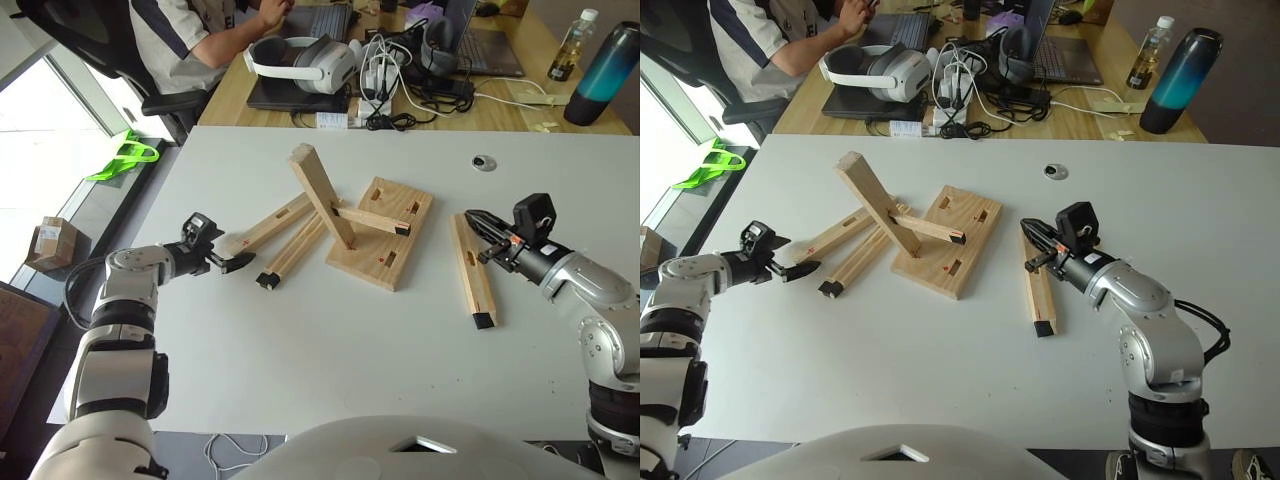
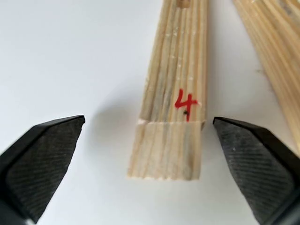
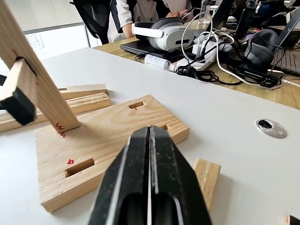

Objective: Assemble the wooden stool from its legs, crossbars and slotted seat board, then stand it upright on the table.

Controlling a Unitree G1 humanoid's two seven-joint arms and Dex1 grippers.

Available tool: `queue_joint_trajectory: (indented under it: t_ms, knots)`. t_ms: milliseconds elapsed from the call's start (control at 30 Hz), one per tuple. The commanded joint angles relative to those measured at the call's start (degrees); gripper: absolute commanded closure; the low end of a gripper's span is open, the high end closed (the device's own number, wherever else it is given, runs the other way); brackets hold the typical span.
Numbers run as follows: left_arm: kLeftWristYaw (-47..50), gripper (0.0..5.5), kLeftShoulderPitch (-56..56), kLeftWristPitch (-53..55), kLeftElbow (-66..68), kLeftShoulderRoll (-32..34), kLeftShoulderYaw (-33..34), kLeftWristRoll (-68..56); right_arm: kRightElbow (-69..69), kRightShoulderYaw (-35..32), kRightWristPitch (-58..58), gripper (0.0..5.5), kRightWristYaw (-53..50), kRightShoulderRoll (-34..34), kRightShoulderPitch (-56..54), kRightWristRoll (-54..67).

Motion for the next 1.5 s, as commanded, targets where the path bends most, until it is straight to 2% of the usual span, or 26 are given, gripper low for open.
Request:
queue_joint_trajectory:
  t_ms: [33, 133, 233, 433, 533, 767, 833, 933, 1033, 1167, 1333, 1500]
  knots:
    - [-0.69, 0.42, -0.36, 1.23, 4.72, -3.0, -2.29, 3.01, 2.48, 0.67, -1.54, 5.5, 0.46, -0.84, -2.65, -1.01]
    - [4.43, 0.66, -1.81, 1.36, 7.87, -4.16, -2.78, 4.5, 3.6, 1.04, -2.54, 5.5, 0.54, -0.86, -4.05, -1.47]
    - [7.98, 1.14, -2.42, 2.72, 10.01, -4.95, -2.66, 4.68, 5.52, 1.08, -4.18, 5.5, 0.31, -0.67, -6.09, -2.22]
    - [6.15, 1.98, -1.91, 5.17, 11.05, -5.82, -3.47, 4.77, 11.56, -0.67, -8.65, 5.5, -1.67, 0.67, -13.13, -3.46]
    - [6.22, 2.4, -1.72, 4.98, 9.99, -6.11, -2.2, 3.36, 16.65, -4.74, -12.01, 5.5, -6.2, 2.97, -19.78, -2.87]
    - [15.68, 3.39, -0.01, 2.33, 3.46, -7.07, 5.93, -3.06, 31.81, -14.68, -22.09, 5.5, -18.77, 6.08, -35.61, -2.5]
    - [19.29, 3.47, 1.08, 1.11, -1.15, -7.92, 9.01, -5.46, 36.06, -16.04, -23.81, 5.5, -20.7, 6.43, -39.55, -1.87]
    - [30.78, 3.47, 0.62, -5.06, -10.09, -8.02, 16.55, -8.76, 37.19, -15.59, -19.75, 5.5, -18.3, 8.11, -44.05, 3.32]
    - [38.99, 3.47, -1.89, -12.97, -24.74, -7.4, 19.92, -7.57, 32.56, -13.4, -10.7, 5.02, -12.87, 9.98, -46.61, 12.65]
    - [36.96, 3.47, -9.34, -18.58, -38.26, -5.77, 12.88, -0.73, 24.5, -11.49, 2.2, 4.38, -8.49, 12.97, -48.55, 28.24]
    - [30.84, 3.47, -11.83, -25.35, -46.22, -6.83, 2.96, 4.94, 20.9, -12.17, 7.43, 3.58, -12.68, 18.52, -51.25, 41.35]
    - [29.04, 3.47, -12.16, -29.66, -47.93, -6.52, 0.71, 6.13, 20.35, -12.73, 7.72, 2.73, -18.64, 20.71, -51.58, 47.46]
